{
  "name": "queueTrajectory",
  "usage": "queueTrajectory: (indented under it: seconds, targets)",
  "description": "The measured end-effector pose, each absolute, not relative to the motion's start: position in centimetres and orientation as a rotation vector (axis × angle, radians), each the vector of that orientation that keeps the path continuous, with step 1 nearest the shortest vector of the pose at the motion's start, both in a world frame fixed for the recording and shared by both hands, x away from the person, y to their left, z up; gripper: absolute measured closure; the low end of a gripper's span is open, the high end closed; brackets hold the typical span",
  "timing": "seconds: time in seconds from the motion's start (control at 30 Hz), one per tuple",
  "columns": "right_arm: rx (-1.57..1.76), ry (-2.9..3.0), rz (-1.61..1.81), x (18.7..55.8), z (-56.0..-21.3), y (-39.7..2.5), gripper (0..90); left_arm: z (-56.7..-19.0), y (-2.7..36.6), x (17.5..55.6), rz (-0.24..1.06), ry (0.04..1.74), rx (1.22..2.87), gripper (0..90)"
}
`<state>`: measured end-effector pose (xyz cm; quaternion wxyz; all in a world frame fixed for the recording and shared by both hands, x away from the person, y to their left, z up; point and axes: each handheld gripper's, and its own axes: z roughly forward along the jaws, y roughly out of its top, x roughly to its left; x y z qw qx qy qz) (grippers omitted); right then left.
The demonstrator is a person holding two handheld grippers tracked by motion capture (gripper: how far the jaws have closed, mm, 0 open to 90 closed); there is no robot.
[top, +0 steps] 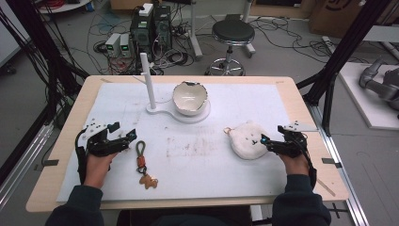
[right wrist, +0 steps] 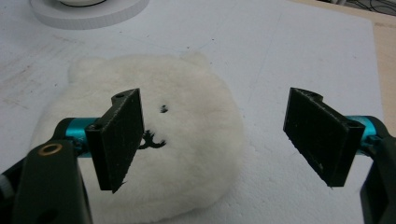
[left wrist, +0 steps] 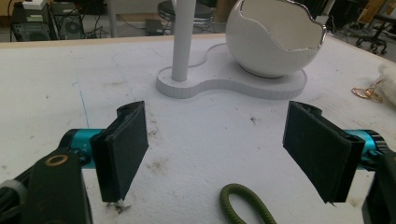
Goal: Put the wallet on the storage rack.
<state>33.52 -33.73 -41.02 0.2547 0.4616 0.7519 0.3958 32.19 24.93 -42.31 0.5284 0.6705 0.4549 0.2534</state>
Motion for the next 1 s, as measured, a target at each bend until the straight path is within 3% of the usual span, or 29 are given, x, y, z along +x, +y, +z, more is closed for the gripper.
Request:
queueTrajectory:
  seconds: [0.37, 0.7, 0.73, 0.93, 1.0]
  targets:
    - [1.283, 2.074, 1.083, 33.3, -41.2, -33.4, 20.5, -42.2, 24.7, 31.9, 0.598, 1.075, 1.621, 23.3]
    - [1.505, 2.257, 0.979, 36.9, -44.4, -33.4, 21.2, -42.3, 24.3, 31.9, 0.588, 1.060, 1.640, 23.3]
    - [1.494, 2.260, 0.987, 36.9, -44.4, -33.5, 23.1, -42.3, 24.3, 31.9, 0.588, 1.060, 1.641, 23.3]
    - [1.481, 2.314, 1.023, 36.6, -43.8, -33.6, 64.2, -42.2, 24.0, 31.8, 0.574, 1.050, 1.641, 23.8]
    - [1.460, 2.308, 1.046, 36.3, -43.4, -33.6, 73.9, -42.2, 23.7, 31.8, 0.560, 1.040, 1.640, 24.6]
